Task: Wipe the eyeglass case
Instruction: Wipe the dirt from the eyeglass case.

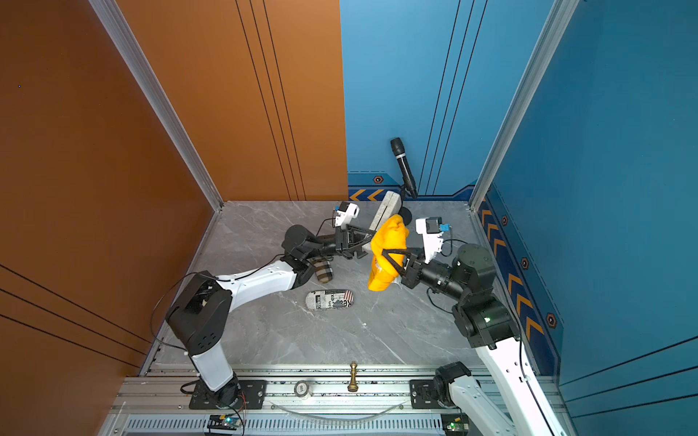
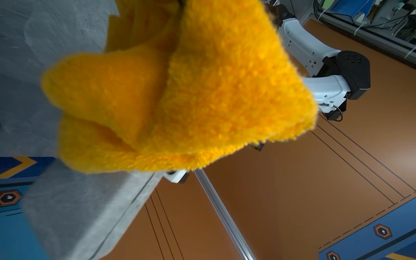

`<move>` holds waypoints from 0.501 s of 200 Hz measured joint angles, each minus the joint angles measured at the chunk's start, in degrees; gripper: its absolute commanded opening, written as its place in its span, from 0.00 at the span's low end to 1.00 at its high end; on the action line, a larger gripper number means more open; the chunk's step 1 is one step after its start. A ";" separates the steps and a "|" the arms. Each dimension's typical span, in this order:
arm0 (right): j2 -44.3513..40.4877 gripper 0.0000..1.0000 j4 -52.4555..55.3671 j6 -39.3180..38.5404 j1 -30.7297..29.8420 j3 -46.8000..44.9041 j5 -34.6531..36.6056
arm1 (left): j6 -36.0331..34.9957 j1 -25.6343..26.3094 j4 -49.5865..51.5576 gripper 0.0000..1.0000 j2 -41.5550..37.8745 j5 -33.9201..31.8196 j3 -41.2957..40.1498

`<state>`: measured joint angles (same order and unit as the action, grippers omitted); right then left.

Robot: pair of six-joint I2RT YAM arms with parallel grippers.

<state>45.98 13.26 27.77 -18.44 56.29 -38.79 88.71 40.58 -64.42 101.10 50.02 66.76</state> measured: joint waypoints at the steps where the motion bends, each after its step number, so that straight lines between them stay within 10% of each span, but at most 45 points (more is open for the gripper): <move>1: 0.13 0.00 -0.02 -0.11 -0.11 0.04 0.02 | -0.04 0.04 0.11 0.45 -0.09 -0.02 -0.04; 100: 13.40 0.00 -10.32 -1.46 13.51 7.98 -2.60 | 5.18 3.52 -2.10 0.42 -2.51 -2.03 -4.85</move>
<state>59.37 2.94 26.30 -4.93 64.27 -41.39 93.89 44.10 -66.52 98.59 47.99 61.91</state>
